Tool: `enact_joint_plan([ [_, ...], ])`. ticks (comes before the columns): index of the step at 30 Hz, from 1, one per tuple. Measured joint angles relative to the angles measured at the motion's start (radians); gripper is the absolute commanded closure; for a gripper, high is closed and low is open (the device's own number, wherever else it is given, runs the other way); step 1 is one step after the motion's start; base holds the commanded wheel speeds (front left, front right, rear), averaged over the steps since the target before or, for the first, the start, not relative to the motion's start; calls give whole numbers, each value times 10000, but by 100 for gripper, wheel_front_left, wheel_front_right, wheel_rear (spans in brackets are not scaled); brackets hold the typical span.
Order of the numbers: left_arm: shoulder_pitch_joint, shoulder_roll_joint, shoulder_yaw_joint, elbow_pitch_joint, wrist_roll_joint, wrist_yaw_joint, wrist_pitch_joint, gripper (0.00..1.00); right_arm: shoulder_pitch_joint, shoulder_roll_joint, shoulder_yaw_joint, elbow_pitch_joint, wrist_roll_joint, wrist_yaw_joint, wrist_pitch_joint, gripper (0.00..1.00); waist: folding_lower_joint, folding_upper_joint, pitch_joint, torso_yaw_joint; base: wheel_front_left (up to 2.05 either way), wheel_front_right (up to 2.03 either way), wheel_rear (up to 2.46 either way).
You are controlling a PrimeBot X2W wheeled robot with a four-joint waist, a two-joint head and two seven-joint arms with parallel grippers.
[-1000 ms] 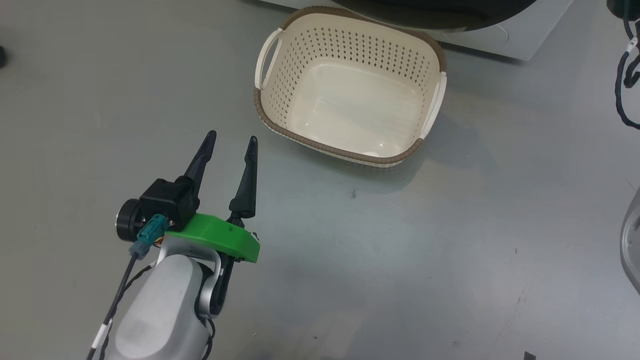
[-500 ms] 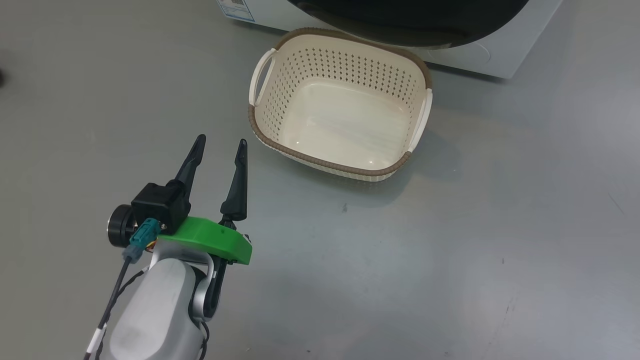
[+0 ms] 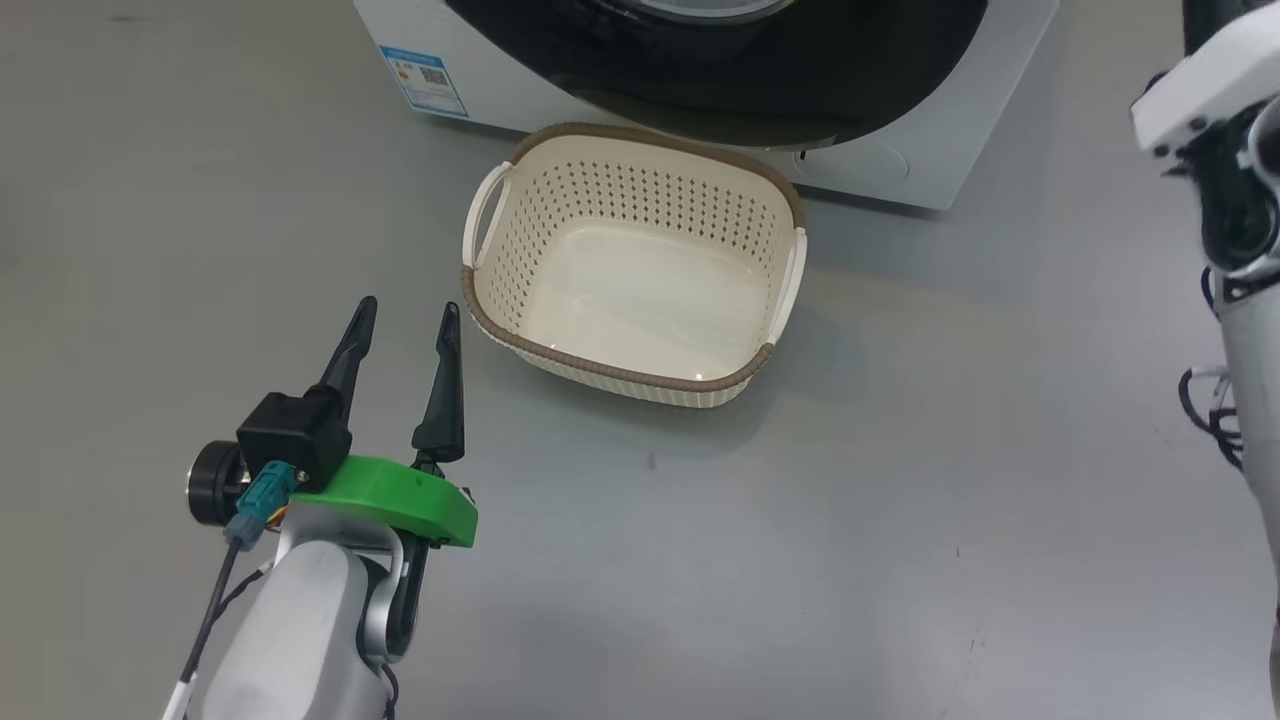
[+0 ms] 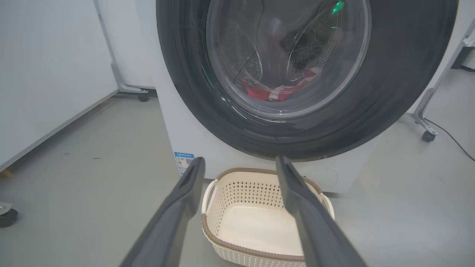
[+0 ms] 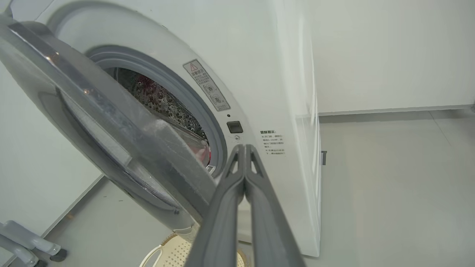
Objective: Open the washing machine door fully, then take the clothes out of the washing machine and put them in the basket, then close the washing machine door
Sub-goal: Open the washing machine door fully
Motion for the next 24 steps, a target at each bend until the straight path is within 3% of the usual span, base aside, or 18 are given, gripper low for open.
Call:
enact_joint_plan([
  [16,530,15,410,-368,194,0,-2,0,4048,295,-222,-1181,-518,-61,-2556,100,0,0,-1014,-654,0,0,0],
  [24,652,23,431,-579,226,-2,-2,0,5500,222,-123,-1789,-1047,-418,-3415,100,0,0,-1213,-817,0,0,0],
])
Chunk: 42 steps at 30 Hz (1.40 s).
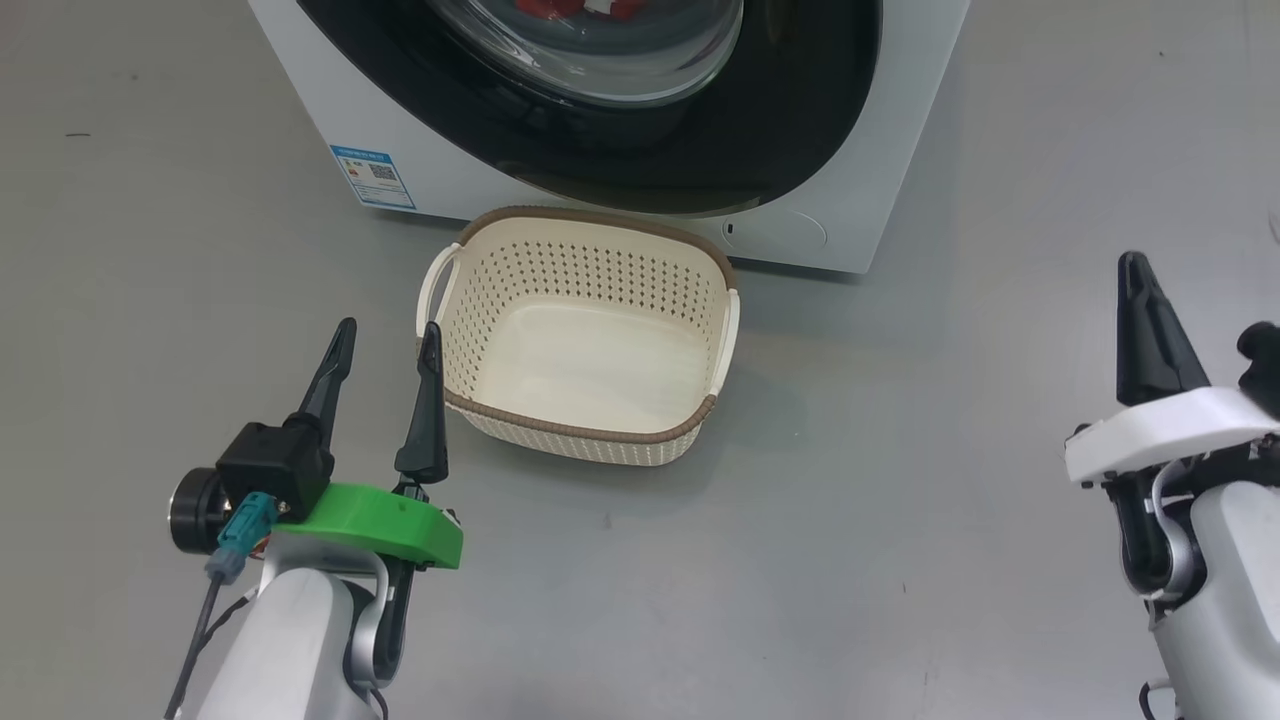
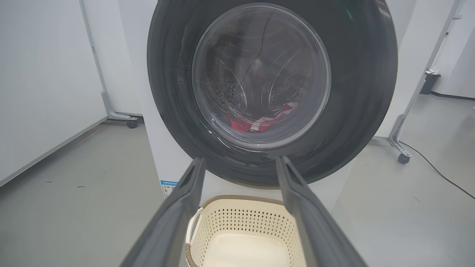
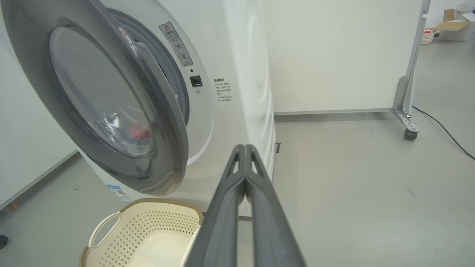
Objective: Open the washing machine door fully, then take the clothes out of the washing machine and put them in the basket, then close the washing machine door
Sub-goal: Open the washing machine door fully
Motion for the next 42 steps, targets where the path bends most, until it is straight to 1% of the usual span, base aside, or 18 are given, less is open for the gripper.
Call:
enact_joint_plan([
  [3,15,2,50,-63,40,0,0,0,448,136,-56,-146,-27,-169,-69,100,0,0,-20,-26,0,0,0],
  [4,25,2,69,-82,46,0,0,0,575,198,-79,-211,-27,-230,-77,79,0,0,-23,-36,0,0,0],
  [5,36,2,100,-98,48,0,0,0,684,268,-94,-272,-27,-242,-77,36,0,0,-27,-48,0,0,0],
  [6,58,2,167,-121,50,2,0,0,780,336,-90,-341,-27,-242,-77,0,0,0,-27,-65,0,0,0],
  [9,132,17,322,-163,96,2,0,0,922,533,-81,-619,-27,-251,-92,0,0,0,-10,-149,0,0,0],
  [11,155,15,330,-171,151,2,0,0,1004,537,-94,-800,-27,-339,-169,0,0,0,21,-200,0,0,0],
  [14,154,15,307,-178,215,0,0,0,1096,516,-161,-986,-56,-353,-176,0,0,0,79,-255,0,0,0],
  [16,155,15,309,-180,272,0,0,0,1310,514,-178,-1118,-75,-491,-178,0,0,0,108,-275,0,0,0],
  [17,155,15,309,-180,305,0,0,0,1373,518,-180,-1154,-88,-508,-178,0,0,0,116,-280,0,0,0],
  [26,158,15,314,-198,322,-4,0,0,1615,585,-178,-1542,-163,-593,-253,0,0,0,172,-326,0,0,0],
  [40,202,15,290,-184,322,-48,0,0,1841,600,-276,-1937,-236,-614,-263,0,0,0,213,-306,0,0,0],
  [42,208,15,290,-176,322,-48,0,0,1843,600,-280,-1987,-236,-679,-265,0,0,0,215,-297,0,0,0],
])
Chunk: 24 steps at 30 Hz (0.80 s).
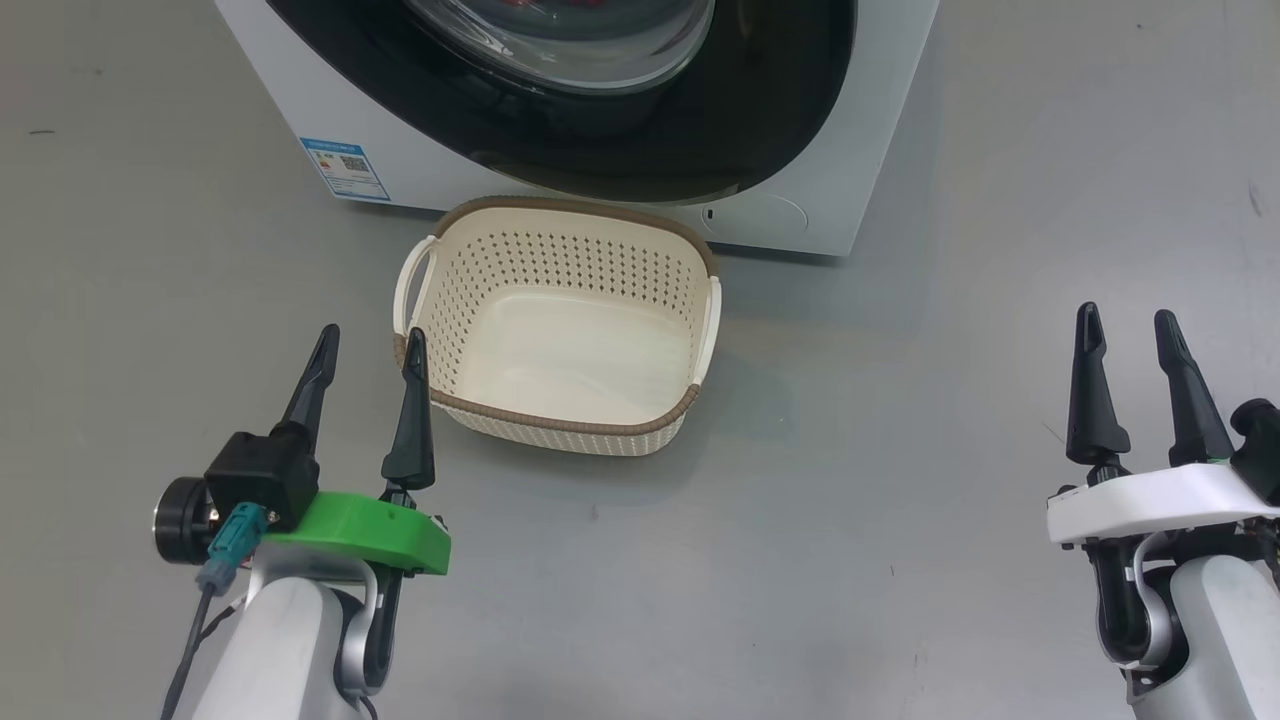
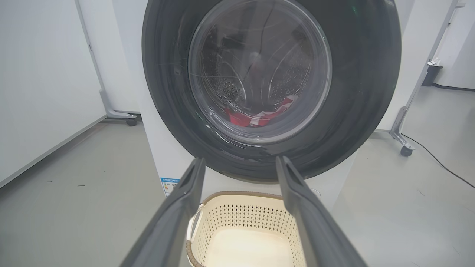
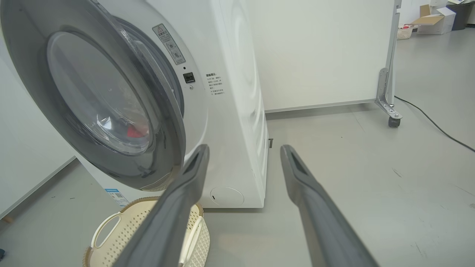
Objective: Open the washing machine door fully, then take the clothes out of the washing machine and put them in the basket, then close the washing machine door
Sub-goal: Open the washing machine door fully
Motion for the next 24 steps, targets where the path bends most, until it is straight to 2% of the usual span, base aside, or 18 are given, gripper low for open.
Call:
enact_joint_plan([
  [24,32,0,-38,19,0,-40,0,0,177,-31,-58,-385,-2,-79,-23,0,1,0,53,65,0,0,0],
])
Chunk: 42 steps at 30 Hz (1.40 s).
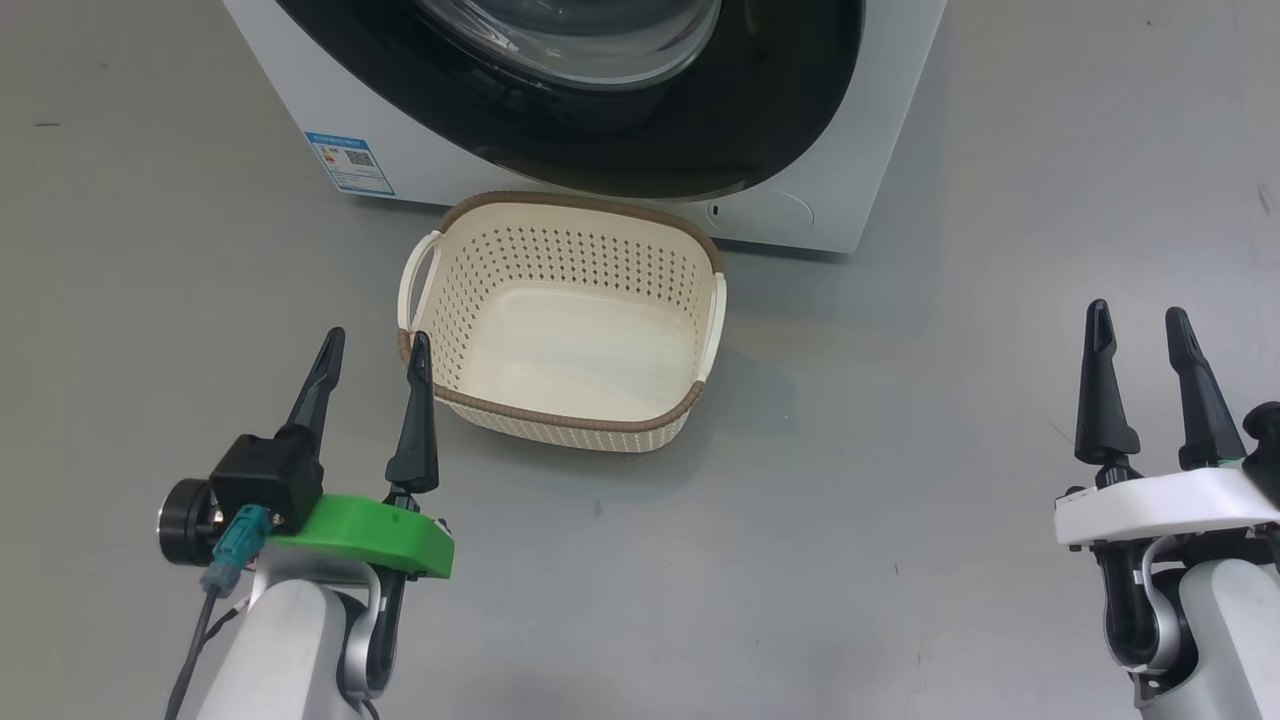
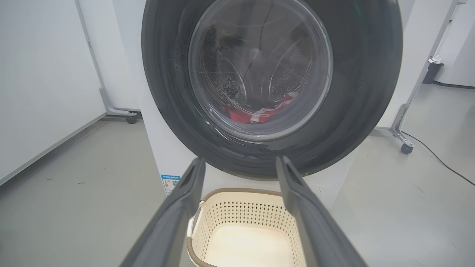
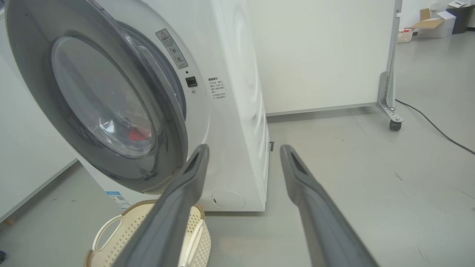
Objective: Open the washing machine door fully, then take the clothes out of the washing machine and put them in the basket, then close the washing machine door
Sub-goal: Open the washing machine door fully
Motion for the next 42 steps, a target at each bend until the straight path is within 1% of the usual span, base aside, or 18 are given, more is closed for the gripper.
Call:
enact_joint_plan([
  [7,-1,2,-109,-29,0,-59,0,0,-283,-180,-63,-171,4,15,276,0,0,0,235,64,0,0,0],
  [11,-4,0,-226,-33,0,-82,0,0,-996,-491,-136,-247,2,94,535,0,0,0,410,123,0,0,0],
  [18,-45,2,-328,-25,0,-150,0,0,-2271,-771,-272,-217,161,251,1139,0,0,0,678,310,0,0,0],
  [23,-106,2,-403,4,0,-174,0,0,-3122,-1064,-410,33,188,253,1521,0,0,0,776,542,0,0,0],
  [27,-115,2,-525,4,-29,-174,0,0,-3768,-1072,-453,238,336,253,1894,0,0,0,844,723,0,0,0],
  [30,-135,0,-577,-2,-35,-174,0,0,-4259,-980,-623,428,874,253,2197,0,0,0,918,855,0,0,0],
  [35,-176,0,-608,-27,-115,-173,0,0,-5149,-639,-784,752,1607,251,2677,0,0,0,1125,1031,0,0,0],
  [38,-269,0,-635,-96,-148,-173,0,0,-5652,-510,-938,984,2029,153,3020,0,0,0,1287,1125,0,0,0],
  [39,-303,0,-654,-123,-211,-173,0,0,-5836,-449,-980,1068,2194,148,3147,55,0,0,1349,1156,0,0,0],
  [40,-340,-2,-686,-153,-276,-173,0,0,-6018,-368,-1041,1147,2353,84,3258,99,0,0,1411,1186,0,0,0],
  [41,-387,-2,-717,-180,-334,-173,0,0,-6203,-297,-1089,1231,2554,75,3396,100,0,0,1474,1218,0,0,0],
  [42,-470,-2,-788,-242,-397,-173,0,0,-6594,-121,-1256,1411,2991,-33,3678,100,0,0,1607,1285,0,0,0],
])
